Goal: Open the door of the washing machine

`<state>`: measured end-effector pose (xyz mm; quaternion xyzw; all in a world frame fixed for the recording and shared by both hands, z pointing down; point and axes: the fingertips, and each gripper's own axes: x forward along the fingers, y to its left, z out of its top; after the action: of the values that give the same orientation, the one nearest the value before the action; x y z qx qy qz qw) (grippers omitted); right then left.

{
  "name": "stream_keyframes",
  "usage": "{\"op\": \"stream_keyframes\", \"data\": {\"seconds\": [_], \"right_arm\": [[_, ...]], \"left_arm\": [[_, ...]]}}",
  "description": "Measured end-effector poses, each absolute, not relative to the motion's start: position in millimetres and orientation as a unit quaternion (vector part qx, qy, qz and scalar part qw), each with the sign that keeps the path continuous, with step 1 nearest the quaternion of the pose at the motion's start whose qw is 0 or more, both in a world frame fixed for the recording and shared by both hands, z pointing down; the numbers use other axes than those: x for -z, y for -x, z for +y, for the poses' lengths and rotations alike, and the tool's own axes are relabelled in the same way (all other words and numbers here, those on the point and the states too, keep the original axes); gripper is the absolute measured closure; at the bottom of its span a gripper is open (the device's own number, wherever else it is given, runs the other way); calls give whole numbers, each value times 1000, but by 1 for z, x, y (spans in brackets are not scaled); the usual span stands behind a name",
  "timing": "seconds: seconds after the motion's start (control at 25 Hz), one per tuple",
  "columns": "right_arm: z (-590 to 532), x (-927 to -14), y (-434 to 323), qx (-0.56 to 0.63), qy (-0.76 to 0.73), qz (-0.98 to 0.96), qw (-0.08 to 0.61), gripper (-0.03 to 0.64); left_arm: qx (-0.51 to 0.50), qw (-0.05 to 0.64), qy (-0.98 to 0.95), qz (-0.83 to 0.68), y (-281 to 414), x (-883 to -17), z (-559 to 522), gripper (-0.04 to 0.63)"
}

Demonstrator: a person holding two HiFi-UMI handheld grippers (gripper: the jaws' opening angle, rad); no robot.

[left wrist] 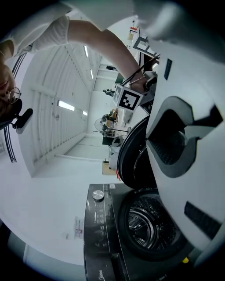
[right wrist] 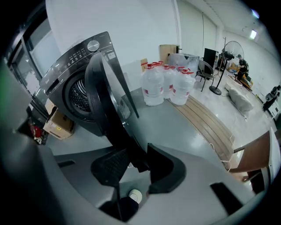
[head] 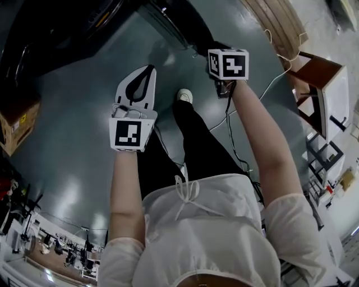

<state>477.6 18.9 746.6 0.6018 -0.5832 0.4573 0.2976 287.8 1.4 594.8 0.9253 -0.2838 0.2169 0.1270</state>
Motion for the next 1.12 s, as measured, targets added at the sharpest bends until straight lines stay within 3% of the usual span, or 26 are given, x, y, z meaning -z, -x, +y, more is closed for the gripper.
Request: {"op": "stream_keyframes", "data": {"seconds": [0.4, 0.72, 1.12], "right_arm": [[-12, -736, -560, -420, -623, -583, 308, 485], [-17, -735, -578, -427, -627, -573, 311, 469], [-12, -684, -566, -321, -629, -602, 372, 544]], "left_arm": [[-214, 112, -939, -245, -376, -588, -21, 574], [-218, 111, -942, -231, -389, -587, -27, 574], [-204, 101, -945, -236, -376, -564, -21, 574]]}}
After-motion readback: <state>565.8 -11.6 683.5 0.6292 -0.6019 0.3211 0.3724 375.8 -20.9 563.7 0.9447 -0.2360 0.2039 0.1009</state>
